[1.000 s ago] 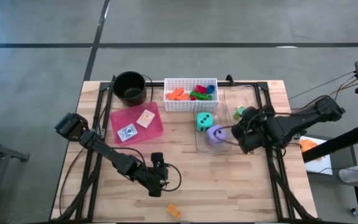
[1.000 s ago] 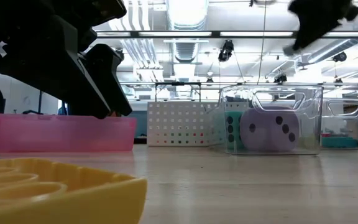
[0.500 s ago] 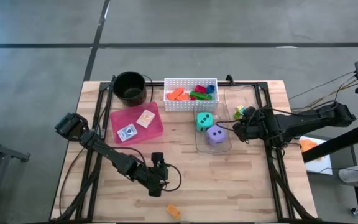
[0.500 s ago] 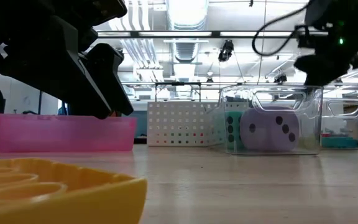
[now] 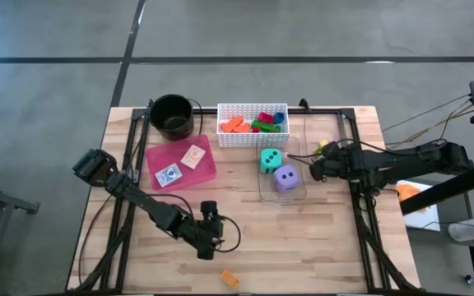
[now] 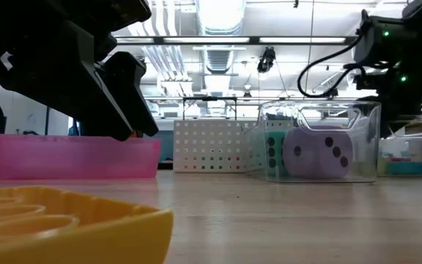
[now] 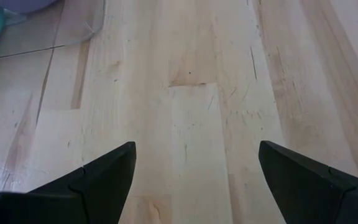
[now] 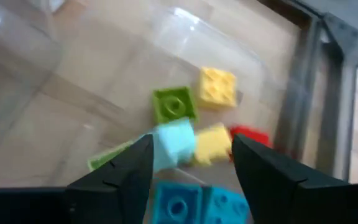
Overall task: Pick & Place Toys
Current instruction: Put the small light blue game piece into the right transparent bin, then put the small dark yellow game piece into the right transparent bin
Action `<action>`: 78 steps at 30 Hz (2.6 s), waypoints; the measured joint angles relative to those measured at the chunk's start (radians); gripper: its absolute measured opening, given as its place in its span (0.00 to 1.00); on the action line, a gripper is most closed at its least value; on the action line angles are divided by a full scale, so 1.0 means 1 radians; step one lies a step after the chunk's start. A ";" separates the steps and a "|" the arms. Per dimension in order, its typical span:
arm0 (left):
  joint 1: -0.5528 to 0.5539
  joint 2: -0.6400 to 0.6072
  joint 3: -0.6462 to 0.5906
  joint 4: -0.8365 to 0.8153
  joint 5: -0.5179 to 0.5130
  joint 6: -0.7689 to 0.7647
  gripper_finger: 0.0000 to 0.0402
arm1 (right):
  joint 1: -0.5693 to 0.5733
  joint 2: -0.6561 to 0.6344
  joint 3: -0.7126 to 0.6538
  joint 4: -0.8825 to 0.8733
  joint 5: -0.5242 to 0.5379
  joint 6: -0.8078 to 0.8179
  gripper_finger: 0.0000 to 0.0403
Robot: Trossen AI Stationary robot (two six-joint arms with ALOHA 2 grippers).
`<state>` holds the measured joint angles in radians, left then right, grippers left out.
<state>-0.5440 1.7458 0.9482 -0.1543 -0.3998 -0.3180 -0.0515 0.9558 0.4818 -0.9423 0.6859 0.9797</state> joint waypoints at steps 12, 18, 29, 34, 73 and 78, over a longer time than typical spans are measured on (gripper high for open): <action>0.001 0.000 0.000 0.000 0.000 0.008 0.86 | -0.010 0.002 0.086 0.064 0.100 -0.127 0.64; 0.001 0.001 0.000 0.006 0.026 0.008 0.86 | -0.005 0.003 0.237 0.071 0.054 -0.173 0.64; -0.005 0.001 -0.004 0.210 0.406 0.144 0.86 | 0.072 0.042 0.283 0.388 -0.216 -0.264 0.64; -0.026 0.008 -0.006 0.243 0.470 0.141 0.86 | 0.206 0.145 0.261 0.564 -0.215 -0.268 0.64; -0.102 0.296 0.000 0.598 0.419 0.207 0.63 | 0.512 0.665 0.534 0.736 -0.037 -0.374 0.64; -0.102 0.295 0.001 0.599 0.419 0.208 0.49 | 0.512 0.665 0.559 0.740 -0.039 -0.374 0.64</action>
<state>-0.6462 2.0413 0.9489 0.4446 0.0189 -0.1103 0.4603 1.6204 1.0410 -0.2027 0.6468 0.6056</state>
